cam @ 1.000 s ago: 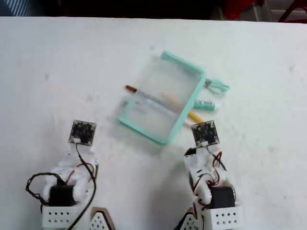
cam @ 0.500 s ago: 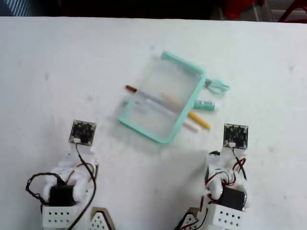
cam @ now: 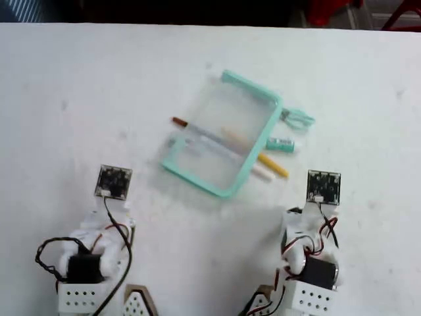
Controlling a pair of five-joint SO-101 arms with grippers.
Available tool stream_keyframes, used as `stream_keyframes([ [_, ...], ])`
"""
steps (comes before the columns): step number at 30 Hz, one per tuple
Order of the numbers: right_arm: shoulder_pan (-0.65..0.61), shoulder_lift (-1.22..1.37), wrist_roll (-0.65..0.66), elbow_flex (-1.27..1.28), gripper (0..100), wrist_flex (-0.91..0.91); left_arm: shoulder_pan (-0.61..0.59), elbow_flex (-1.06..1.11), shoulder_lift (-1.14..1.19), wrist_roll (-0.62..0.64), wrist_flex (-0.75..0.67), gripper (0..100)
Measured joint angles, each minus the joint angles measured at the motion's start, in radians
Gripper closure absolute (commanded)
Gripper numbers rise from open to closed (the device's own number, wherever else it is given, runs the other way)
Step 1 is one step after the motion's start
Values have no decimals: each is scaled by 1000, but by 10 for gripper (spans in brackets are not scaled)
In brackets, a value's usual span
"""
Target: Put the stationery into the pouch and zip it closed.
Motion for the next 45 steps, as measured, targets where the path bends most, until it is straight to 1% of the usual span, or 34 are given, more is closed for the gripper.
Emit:
stream_keyframes([
  [17,0,0,0,0,983,0,0,0,0,0,0,976],
  [23,0,-2,0,-17,981,74,0,0,0,0,0,976],
  [29,21,-2,0,-17,981,78,0,0,0,0,0,976],
  [32,25,-2,0,-17,981,21,0,0,0,0,0,976],
  [37,28,-2,0,-9,981,-133,0,0,0,0,0,976],
  [39,29,-2,0,0,981,-204,0,0,0,0,-31,976],
  [43,29,-2,0,0,981,-345,0,0,0,0,-150,976],
  [45,29,-2,0,0,981,-393,0,0,0,0,-187,976],
])
